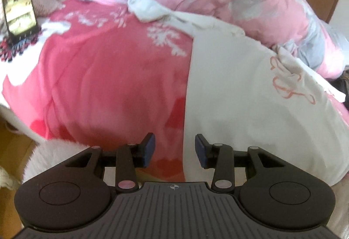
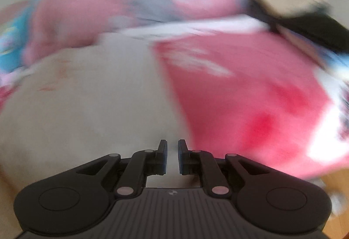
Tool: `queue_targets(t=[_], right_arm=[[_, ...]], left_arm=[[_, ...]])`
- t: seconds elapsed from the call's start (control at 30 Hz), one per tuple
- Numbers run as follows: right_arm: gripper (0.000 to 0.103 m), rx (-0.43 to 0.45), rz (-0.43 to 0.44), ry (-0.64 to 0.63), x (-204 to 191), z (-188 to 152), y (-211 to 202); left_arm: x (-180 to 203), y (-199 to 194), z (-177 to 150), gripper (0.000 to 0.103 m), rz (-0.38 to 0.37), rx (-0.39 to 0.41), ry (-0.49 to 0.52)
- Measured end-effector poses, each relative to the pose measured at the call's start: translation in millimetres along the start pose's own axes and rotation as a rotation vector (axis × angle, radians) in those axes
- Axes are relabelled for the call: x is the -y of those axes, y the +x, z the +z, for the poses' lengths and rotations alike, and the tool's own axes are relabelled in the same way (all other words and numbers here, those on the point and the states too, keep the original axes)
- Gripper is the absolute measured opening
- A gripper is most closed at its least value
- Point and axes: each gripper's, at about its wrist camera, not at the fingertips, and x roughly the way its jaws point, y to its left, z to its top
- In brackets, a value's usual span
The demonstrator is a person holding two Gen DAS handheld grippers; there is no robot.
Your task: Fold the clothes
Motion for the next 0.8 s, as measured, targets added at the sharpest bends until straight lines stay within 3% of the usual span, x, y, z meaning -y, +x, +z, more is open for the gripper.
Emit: queue_targets(t=[0.07, 0.17, 0.27, 0.33, 0.4, 0.5, 0.57, 0.7, 0.77, 0.8], right_arm=[[0.011, -0.014, -0.066, 0.098, 24.6, -0.6, -5.6], [0.011, 0.02, 0.027, 0.092, 23.7, 2.4, -24.9], [0.011, -0.056, 0.166, -0.092, -13.4, -1.6, -11.5], [0.011, -0.14, 0.18, -0.226, -32.0, -5.9, 12.2], [0.01, -0.203, 0.129, -0.3, -31.7, -6.4, 36.7], [0.011, -0.294, 0.01, -0.274, -4.0, 4.7, 59.5], [0.011, -0.293, 0.0, -0.308, 2.5, 13.0, 49.1], [0.011, -0.275, 0.23, -0.411, -21.4, 17.3, 20.8], [0.011, -0.235, 0.198, -0.504, -36.2, 14.3, 27.8], [0.009, -0.24, 0.17, -0.489, -32.5, 16.4, 38.8]], left_arm=[[-1.0, -8.6, 12.8, 0.04, 0.005, 0.018, 0.008], [-0.4, -18.0, 32.3, 0.041, 0.014, 0.041, 0.04], [8.0, -16.4, 40.6, 0.042, 0.01, 0.037, 0.075], [15.0, -13.7, 42.7, 0.042, 0.001, 0.029, 0.093], [22.0, -9.7, 38.8, 0.042, -0.002, 0.013, 0.115], [29.1, -5.5, 31.6, 0.042, -0.003, -0.006, 0.134], [30.1, -3.9, 27.9, 0.042, -0.009, -0.014, 0.126], [34.4, 3.9, 23.7, 0.042, -0.02, -0.031, 0.116], [34.9, 3.4, 25.8, 0.042, -0.02, -0.033, 0.13], [33.3, 0.1, 28.7, 0.042, -0.013, -0.031, 0.138]])
